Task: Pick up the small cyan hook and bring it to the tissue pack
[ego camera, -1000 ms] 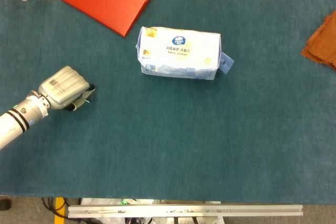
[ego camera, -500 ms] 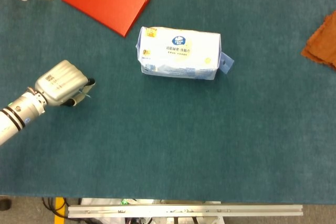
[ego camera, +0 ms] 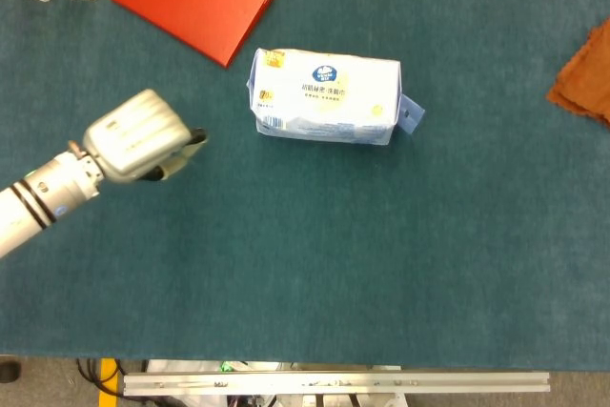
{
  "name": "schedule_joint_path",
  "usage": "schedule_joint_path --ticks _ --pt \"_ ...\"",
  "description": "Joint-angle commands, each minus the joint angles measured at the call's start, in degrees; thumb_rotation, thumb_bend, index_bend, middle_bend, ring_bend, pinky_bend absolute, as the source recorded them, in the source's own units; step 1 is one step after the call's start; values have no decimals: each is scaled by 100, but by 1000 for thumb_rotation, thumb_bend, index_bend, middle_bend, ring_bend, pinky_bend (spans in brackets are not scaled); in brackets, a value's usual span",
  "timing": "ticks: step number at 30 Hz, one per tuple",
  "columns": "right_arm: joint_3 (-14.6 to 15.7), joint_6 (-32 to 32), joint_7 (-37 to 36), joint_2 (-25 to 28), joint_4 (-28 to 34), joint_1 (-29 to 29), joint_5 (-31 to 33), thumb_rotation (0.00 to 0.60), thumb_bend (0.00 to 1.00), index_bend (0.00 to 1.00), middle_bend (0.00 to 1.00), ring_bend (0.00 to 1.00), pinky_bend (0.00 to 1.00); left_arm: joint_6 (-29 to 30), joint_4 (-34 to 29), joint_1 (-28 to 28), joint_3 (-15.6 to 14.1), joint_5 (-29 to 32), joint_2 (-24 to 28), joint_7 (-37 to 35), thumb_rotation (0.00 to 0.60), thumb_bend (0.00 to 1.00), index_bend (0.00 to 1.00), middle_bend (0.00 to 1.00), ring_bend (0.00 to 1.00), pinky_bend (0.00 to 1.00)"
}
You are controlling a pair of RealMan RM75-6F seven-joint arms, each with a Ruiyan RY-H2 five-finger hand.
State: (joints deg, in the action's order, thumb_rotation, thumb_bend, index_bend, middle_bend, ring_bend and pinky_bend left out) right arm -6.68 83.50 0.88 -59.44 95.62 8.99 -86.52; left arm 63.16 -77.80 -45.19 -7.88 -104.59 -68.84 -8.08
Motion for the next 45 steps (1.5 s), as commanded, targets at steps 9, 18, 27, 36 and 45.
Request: schedule_joint_path --ticks 9,18,27,36,45 --pt "9 23 36 8 5 -34 69 600 436 191 332 261 324 -569 -420 -680 460 -31 12 213 600 433 572 1000 1000 992" --pt "12 -41 -21 -12 -66 -26 150 600 436 189 332 261 324 -1045 -250 -1073 758 273 -365 141 600 434 570 1000 1000 990" --pt "17 -120 -134 -67 -236 -7 215 600 436 185 332 261 324 -1351 150 -1297 947 599 -798 205 600 434 564 1000 1000 989" --pt "35 -103 -162 -61 -251 -33 221 600 436 182 332 261 324 -1571 498 -1454 992 788 -1160 369 600 434 555 999 1000 989" --pt "44 -94 -172 -36 -240 -49 222 600 436 179 332 260 324 -1707 588 -1589 1041 930 -1426 595 600 434 554 998 1000 989"
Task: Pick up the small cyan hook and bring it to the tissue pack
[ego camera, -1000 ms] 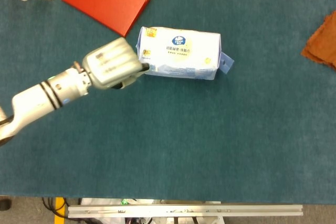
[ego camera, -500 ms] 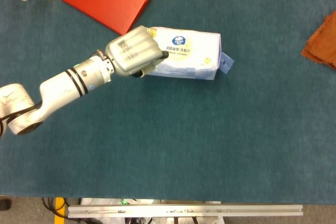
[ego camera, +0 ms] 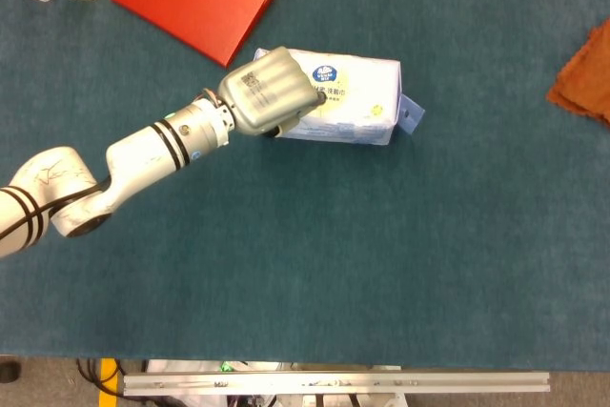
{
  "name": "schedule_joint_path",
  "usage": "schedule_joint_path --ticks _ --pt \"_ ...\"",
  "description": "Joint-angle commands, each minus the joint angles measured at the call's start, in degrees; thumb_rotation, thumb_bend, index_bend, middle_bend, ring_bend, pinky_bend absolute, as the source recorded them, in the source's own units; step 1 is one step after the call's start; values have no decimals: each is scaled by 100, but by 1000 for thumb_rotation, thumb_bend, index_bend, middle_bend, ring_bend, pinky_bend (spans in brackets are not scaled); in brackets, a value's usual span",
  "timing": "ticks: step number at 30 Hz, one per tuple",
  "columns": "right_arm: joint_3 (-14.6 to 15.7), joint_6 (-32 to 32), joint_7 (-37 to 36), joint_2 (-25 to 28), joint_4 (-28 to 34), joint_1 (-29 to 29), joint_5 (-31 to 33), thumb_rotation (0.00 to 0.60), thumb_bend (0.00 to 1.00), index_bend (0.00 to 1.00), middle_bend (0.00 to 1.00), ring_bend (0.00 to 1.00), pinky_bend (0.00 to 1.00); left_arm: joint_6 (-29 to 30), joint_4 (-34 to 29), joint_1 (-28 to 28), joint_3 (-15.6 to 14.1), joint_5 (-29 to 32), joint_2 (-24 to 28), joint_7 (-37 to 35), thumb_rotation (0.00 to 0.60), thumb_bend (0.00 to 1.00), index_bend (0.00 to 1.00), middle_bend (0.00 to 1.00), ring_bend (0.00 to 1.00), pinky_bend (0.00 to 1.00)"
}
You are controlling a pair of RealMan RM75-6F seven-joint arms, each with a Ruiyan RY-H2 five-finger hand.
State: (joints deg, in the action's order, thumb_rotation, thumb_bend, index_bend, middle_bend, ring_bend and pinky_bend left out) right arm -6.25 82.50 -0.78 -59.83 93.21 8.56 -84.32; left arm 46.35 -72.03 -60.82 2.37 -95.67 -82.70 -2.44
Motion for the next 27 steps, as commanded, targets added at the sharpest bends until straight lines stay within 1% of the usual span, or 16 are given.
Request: schedule_joint_path --ticks 1,13,15,20,27 --pt "2 10 -12 4 -1 -11 5 600 436 179 332 261 324 -45 15 -38 23 60 -59 51 600 434 553 998 1000 989" --pt "22 89 -88 6 -46 -84 8 600 436 179 332 261 324 -257 186 -119 32 312 -201 299 600 434 521 991 1000 988" --pt "23 94 -94 5 -49 -85 -8 600 436 179 332 261 324 -278 178 -115 33 360 -188 335 600 434 495 989 1000 988" --pt "22 118 -124 7 -66 -99 -16 600 436 179 332 261 324 -334 85 -88 46 506 -98 382 600 433 374 979 1000 977" --pt "25 114 -143 0 -86 -106 -17 600 436 179 332 260 324 -291 12 -34 115 685 -34 446 600 432 344 973 1000 974"
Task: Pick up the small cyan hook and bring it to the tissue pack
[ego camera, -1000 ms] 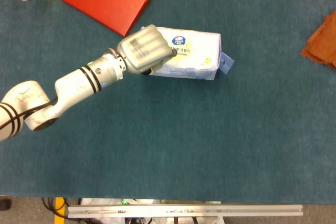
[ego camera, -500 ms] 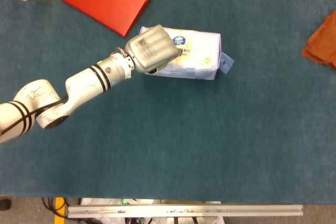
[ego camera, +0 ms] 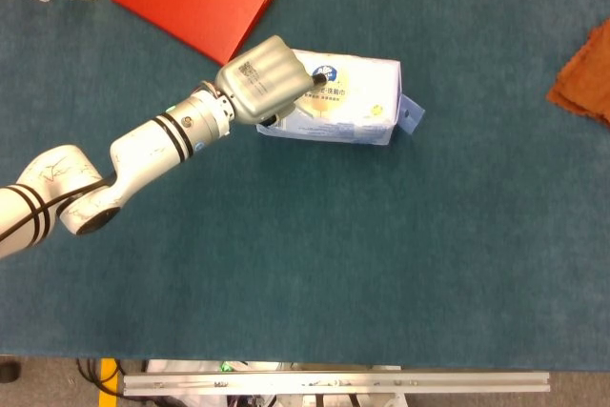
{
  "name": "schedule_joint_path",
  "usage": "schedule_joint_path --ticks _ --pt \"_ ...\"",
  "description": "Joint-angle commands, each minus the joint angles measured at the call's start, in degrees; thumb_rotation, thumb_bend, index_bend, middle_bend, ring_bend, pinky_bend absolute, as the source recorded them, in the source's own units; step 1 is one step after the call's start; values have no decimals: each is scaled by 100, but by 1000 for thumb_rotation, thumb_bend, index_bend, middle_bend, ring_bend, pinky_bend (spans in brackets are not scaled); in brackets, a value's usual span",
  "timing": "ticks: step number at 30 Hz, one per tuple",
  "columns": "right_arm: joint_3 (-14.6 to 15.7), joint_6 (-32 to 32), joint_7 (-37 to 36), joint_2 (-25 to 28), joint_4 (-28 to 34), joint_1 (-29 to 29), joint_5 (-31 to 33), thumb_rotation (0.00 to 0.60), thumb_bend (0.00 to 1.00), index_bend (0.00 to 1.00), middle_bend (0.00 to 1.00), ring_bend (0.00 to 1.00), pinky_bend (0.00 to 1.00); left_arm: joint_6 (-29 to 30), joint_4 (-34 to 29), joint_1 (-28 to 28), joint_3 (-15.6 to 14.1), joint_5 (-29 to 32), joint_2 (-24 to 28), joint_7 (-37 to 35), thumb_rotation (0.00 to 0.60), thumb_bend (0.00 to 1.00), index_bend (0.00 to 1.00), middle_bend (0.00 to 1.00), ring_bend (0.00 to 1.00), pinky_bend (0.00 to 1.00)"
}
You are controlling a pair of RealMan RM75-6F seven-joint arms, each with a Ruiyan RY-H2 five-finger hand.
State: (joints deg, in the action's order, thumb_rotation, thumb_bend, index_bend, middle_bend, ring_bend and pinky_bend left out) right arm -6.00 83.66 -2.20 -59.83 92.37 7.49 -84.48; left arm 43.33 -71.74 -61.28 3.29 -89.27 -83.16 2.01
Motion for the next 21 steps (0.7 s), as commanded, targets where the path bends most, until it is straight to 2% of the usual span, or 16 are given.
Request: schedule_joint_path --ticks 1,15,21 --pt "-3 0 -1 1 0 2 -3 600 436 179 332 260 324 6 -21 14 29 63 15 7 600 432 342 973 1000 974" --pt "4 37 -33 14 -15 -46 13 600 436 179 332 261 324 -131 106 -34 223 468 -167 165 600 431 340 969 1000 973" --pt "4 49 -66 44 -20 -64 11 600 436 179 332 260 324 -53 -87 55 207 535 -4 289 600 432 333 968 1000 972"
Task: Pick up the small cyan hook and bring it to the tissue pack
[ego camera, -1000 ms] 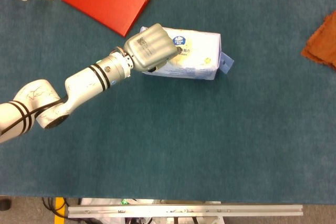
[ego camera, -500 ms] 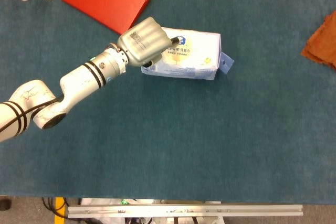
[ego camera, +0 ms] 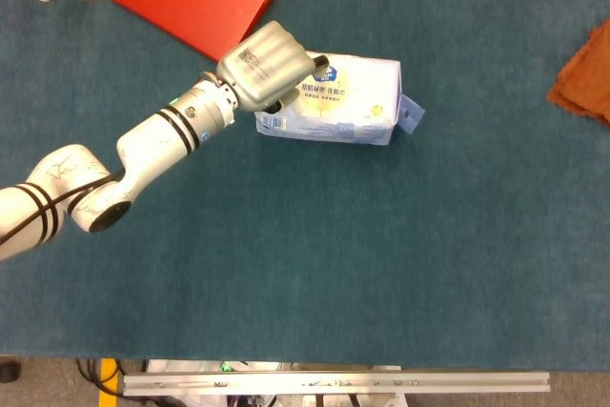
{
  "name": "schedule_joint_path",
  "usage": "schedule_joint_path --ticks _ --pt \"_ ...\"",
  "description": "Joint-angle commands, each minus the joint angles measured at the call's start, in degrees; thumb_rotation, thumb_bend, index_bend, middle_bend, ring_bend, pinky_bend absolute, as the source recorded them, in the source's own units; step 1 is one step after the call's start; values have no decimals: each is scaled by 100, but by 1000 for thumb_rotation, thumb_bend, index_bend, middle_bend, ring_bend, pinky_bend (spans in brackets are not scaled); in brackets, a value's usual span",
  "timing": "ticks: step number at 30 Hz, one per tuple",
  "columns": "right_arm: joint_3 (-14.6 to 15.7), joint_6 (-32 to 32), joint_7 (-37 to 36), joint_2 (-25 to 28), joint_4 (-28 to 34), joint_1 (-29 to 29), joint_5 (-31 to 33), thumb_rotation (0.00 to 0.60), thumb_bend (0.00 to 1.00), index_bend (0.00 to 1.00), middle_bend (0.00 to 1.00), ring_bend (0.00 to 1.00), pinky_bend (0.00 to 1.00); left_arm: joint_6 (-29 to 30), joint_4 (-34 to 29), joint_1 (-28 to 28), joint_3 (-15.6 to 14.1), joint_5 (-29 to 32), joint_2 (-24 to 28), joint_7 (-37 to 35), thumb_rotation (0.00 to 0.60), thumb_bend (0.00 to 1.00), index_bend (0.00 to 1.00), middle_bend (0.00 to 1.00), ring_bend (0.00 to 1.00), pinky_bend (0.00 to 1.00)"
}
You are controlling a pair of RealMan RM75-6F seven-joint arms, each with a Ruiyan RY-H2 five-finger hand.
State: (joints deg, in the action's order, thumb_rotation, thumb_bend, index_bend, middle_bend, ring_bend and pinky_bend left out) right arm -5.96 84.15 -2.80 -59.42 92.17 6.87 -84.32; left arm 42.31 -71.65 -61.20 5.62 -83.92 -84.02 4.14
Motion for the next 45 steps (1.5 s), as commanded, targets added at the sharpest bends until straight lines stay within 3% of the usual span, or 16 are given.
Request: schedule_joint_path --ticks 1,11,22,34,45 --pt "1 1 -11 5 -1 -1 -9 600 436 179 332 260 324 77 -155 73 -43 -5 129 112 600 432 328 968 1000 972" --pt "9 -14 -22 -7 -1 9 -45 600 436 179 332 260 324 307 -607 277 -212 -106 415 670 600 428 287 964 1000 972" --pt "27 36 -56 31 14 -51 -36 600 436 179 332 261 324 343 -476 304 -132 38 166 936 600 349 255 963 1000 972" --pt "36 3 -88 36 -21 -61 -23 600 437 179 332 261 324 320 -288 342 -152 60 69 887 600 346 249 963 1000 973" --pt "37 -6 -109 31 -49 -81 9 600 436 179 332 260 324 152 -139 205 58 287 -117 805 600 347 249 963 1000 972"
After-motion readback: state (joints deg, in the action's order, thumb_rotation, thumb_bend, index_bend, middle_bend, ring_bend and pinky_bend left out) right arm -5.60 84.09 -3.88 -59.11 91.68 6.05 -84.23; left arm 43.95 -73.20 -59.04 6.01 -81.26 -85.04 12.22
